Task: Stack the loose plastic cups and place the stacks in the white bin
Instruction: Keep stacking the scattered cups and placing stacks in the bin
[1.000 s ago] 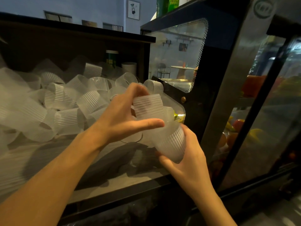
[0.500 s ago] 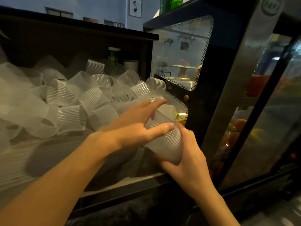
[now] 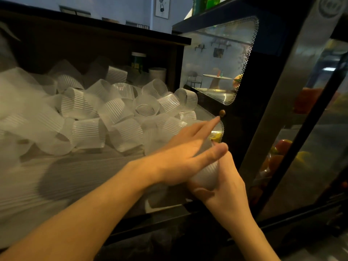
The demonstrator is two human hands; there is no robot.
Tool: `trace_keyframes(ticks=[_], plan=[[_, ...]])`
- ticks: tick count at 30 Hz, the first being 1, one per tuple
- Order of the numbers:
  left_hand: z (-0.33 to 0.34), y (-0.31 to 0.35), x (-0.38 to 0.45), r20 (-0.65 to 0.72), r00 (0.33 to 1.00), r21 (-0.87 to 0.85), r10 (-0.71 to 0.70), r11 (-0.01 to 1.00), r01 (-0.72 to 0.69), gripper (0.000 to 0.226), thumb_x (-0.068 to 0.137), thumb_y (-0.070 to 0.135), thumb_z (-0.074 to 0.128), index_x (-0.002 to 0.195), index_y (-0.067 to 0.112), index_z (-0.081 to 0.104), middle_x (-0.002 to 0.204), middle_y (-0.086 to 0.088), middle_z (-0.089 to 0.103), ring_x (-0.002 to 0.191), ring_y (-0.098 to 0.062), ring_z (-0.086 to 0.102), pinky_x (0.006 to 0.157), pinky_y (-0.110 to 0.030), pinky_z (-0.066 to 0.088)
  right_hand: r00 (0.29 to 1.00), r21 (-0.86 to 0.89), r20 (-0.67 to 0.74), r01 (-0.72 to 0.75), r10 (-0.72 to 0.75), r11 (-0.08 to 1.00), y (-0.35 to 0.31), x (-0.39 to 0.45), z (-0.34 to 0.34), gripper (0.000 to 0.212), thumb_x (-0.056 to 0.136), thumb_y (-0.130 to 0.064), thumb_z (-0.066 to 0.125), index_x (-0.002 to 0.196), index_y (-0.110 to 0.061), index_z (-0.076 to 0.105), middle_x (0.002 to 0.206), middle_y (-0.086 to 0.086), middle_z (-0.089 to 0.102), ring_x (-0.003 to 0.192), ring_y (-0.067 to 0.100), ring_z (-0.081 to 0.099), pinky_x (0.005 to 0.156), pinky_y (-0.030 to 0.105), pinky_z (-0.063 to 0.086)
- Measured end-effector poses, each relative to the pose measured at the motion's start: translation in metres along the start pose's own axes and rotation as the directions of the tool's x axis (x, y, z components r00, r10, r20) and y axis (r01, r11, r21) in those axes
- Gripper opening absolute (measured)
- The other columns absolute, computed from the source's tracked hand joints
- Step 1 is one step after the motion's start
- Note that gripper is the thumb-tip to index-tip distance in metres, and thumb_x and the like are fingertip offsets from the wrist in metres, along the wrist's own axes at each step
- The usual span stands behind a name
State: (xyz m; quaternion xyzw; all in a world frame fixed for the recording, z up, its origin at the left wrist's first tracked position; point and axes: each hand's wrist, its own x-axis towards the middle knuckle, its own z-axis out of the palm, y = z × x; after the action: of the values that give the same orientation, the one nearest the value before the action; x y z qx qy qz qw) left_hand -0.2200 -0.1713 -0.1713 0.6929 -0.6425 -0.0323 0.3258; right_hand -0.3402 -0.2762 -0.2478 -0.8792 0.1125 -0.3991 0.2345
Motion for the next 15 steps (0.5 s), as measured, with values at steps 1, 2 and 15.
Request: trace_keyframes(ticks=[1, 2, 15], plan=[[-0.006, -0.001, 0.000, -0.070, 0.997, -0.030, 0.013, 0.999, -0.015, 0.071, 0.092, 0.071, 0.030, 0.153, 0.041, 0.013, 0.155, 0.015, 0.025, 0.132, 0.010, 0.022, 0.104, -0.002, 0.014, 1.000, 0.007, -0.019, -0.022, 0.022, 1.000, 0.000, 0.001, 0.001, 0.095, 0.067, -0.043, 0.082, 0.144, -0.033, 0.027, 0.131, -0.021, 0.041, 0.117, 0.000, 0.046, 0.091, 0.026, 0.050], [-0.014, -0.006, -0.001, -0.153, 0.988, -0.054, 0.018, 0.998, -0.027, 0.070, 0.089, 0.071, 0.034, 0.151, 0.040, 0.024, 0.146, 0.015, 0.040, 0.128, 0.009, 0.034, 0.103, -0.006, 0.026, 0.999, 0.010, -0.043, -0.032, 0.032, 0.999, 0.000, 0.001, 0.001, 0.095, 0.066, -0.041, 0.083, 0.144, -0.031, 0.028, 0.128, -0.018, 0.041, 0.114, 0.001, 0.046, 0.088, 0.025, 0.049], [-0.026, -0.061, -0.018, -0.450, 0.854, 0.647, -0.262, 0.563, 0.513, 0.082, 0.074, 0.091, 0.029, 0.107, 0.019, 0.053, 0.096, 0.000, 0.062, 0.081, -0.018, 0.057, 0.069, -0.032, 0.048, 0.987, -0.013, -0.092, -0.135, 0.133, 0.991, -0.003, 0.006, 0.001, 0.095, 0.069, -0.051, 0.078, 0.146, -0.028, 0.027, 0.129, -0.016, 0.039, 0.108, -0.004, 0.039, 0.087, 0.028, 0.049]])
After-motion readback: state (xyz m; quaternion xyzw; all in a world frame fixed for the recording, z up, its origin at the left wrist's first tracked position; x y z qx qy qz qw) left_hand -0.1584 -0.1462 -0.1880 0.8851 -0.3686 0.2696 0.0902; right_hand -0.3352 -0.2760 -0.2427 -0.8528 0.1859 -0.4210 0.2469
